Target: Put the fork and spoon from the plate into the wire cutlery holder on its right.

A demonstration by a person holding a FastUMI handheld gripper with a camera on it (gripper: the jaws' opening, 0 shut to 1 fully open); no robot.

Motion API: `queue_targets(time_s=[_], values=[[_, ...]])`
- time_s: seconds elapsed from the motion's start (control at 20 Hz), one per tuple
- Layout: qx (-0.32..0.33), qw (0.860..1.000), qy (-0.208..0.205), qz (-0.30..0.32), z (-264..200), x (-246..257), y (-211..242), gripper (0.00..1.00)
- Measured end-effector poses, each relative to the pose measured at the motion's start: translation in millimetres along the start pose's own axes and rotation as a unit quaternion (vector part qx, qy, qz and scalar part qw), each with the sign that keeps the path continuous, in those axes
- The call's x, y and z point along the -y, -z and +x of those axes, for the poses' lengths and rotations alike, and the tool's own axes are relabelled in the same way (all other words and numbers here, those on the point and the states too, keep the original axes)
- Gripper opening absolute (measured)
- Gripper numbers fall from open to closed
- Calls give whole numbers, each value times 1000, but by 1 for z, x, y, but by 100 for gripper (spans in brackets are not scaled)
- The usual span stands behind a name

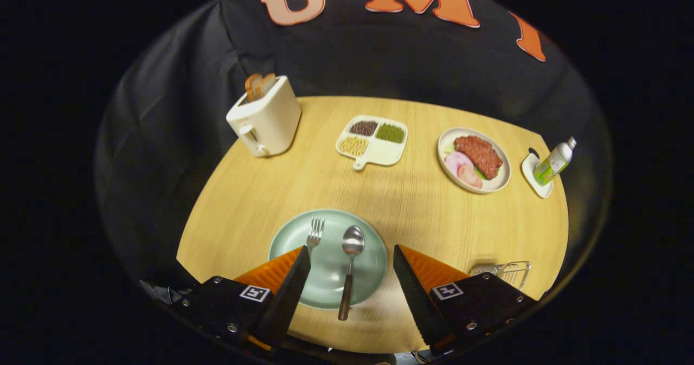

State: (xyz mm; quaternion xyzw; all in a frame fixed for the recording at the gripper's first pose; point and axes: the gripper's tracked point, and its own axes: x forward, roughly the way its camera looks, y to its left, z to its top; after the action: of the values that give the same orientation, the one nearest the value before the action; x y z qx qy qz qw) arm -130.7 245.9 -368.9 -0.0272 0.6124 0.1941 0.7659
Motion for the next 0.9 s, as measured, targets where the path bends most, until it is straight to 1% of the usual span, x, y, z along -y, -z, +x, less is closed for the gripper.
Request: queue_targets(time_s=[0.1,0.25,0.3,0.35,0.5,0.55,0.65,0.8,0.85,0.9], values=[[-46,999,-1,-7,19,-2,25,90],[-97,995,-9,9,38,-9,47,85],[-109,994,-3,7,43,-7,51,82],[-121,993,3,4,47,-6,55,81],[-154,988,23,5,60,-2,65,73],[-164,986,29,7,65,0,69,72],[-189,981,38,12,72,1,77,67],[-227,973,23,29,77,-8,92,41],[-233,972,24,29,79,-8,95,37],[-235,971,27,27,82,-7,97,30]])
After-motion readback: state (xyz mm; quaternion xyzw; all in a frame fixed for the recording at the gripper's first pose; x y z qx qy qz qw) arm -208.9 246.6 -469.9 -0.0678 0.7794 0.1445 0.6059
